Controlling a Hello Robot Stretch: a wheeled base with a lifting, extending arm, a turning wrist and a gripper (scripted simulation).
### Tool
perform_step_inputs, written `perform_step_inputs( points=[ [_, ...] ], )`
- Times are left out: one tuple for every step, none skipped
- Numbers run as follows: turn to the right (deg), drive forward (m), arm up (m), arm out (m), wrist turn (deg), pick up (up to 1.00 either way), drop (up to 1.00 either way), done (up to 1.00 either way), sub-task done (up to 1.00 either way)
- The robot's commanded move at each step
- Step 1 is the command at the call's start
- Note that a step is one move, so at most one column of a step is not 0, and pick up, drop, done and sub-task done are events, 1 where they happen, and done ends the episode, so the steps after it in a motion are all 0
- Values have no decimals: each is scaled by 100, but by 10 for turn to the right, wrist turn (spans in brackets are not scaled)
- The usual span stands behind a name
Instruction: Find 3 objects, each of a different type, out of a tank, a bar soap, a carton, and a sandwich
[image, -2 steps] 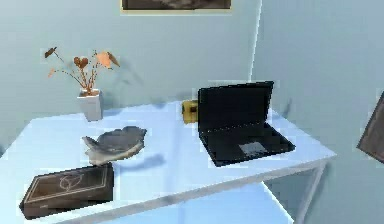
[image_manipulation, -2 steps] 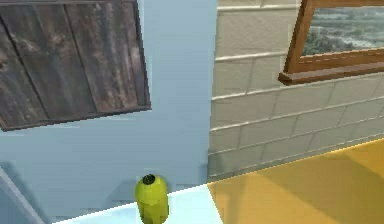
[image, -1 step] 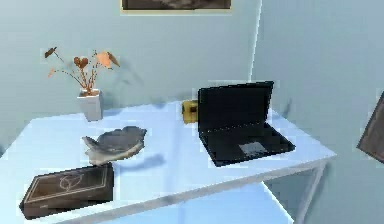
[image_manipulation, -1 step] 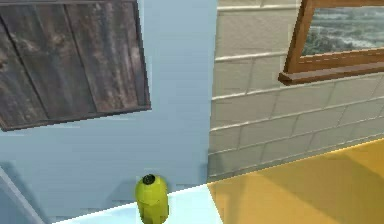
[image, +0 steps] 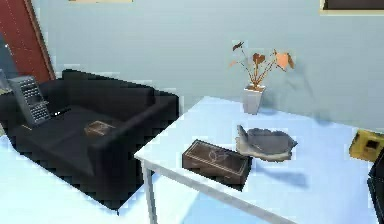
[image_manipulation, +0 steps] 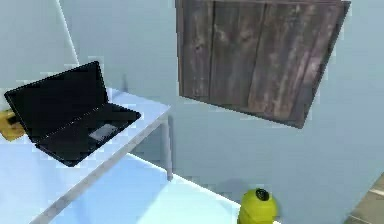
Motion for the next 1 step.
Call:
perform_step_inputs(
  points=[
    [-450,0,0,0,0,0,0,0,0]
  ],
)
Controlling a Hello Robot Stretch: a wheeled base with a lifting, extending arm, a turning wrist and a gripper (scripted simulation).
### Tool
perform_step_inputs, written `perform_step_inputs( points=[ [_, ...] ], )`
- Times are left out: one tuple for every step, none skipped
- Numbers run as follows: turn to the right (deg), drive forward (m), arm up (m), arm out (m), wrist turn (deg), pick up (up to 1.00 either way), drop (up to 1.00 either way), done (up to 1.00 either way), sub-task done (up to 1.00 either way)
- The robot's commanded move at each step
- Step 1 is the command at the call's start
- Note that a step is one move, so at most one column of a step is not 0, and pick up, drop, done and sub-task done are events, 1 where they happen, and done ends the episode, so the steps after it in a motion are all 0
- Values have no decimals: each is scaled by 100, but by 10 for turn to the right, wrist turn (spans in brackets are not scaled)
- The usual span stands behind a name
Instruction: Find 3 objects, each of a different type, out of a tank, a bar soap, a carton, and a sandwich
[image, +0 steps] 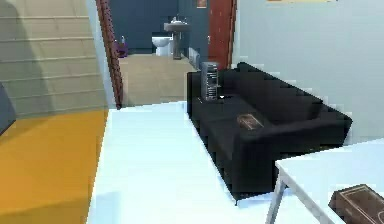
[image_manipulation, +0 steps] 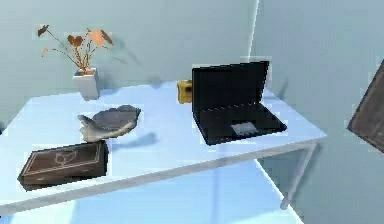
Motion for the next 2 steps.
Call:
perform_step_inputs(
  points=[
    [-360,0,0,0,0,0,0,0,0],
    [0,100,0,0,0,0,0,0,0]
  ],
)
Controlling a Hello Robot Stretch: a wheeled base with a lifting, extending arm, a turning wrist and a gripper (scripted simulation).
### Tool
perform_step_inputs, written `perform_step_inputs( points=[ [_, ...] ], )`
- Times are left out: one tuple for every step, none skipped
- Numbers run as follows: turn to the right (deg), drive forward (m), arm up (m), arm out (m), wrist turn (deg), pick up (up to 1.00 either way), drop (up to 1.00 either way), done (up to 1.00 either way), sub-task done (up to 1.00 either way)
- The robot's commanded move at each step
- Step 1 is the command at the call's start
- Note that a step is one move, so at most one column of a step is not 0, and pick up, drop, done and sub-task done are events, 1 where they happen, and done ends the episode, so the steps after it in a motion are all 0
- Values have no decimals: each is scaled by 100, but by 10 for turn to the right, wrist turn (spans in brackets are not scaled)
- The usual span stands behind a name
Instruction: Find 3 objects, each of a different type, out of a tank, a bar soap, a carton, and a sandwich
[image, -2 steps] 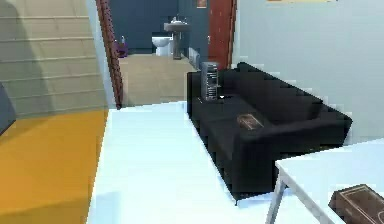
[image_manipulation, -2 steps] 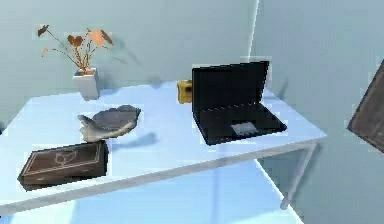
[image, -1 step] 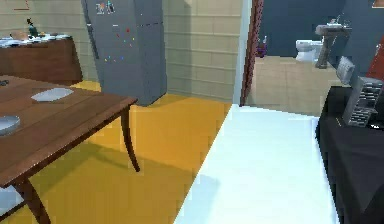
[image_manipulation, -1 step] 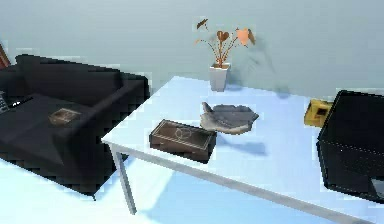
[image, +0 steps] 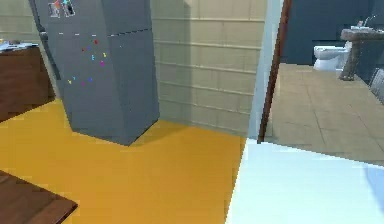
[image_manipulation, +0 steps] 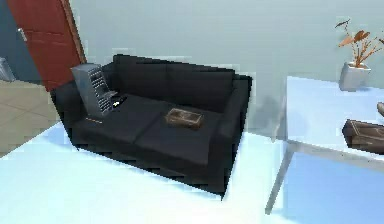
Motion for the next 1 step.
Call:
perform_step_inputs(
  points=[
    [0,60,0,0,0,0,0,0,0]
  ],
)
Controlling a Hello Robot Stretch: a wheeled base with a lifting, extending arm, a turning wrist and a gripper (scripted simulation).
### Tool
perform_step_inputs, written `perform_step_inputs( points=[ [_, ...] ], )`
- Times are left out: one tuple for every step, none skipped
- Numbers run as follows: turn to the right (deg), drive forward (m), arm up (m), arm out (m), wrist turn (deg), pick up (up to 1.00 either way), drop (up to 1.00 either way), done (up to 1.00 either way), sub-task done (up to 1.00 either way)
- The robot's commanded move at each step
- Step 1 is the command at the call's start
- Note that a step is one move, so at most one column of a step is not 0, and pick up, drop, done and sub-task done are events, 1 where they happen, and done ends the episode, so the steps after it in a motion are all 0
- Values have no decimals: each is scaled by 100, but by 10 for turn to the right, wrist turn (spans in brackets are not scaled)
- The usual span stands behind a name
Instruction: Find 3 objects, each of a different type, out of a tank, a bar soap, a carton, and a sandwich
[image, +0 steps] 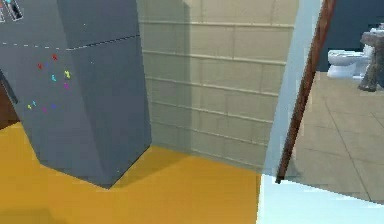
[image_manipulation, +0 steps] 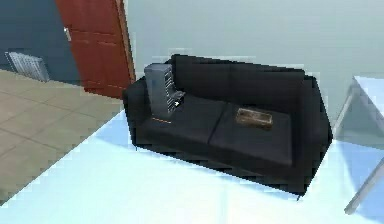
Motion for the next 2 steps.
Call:
perform_step_inputs(
  points=[
    [-330,0,0,0,0,0,0,0,0],
    [0,55,0,0,0,0,0,0,0]
  ],
)
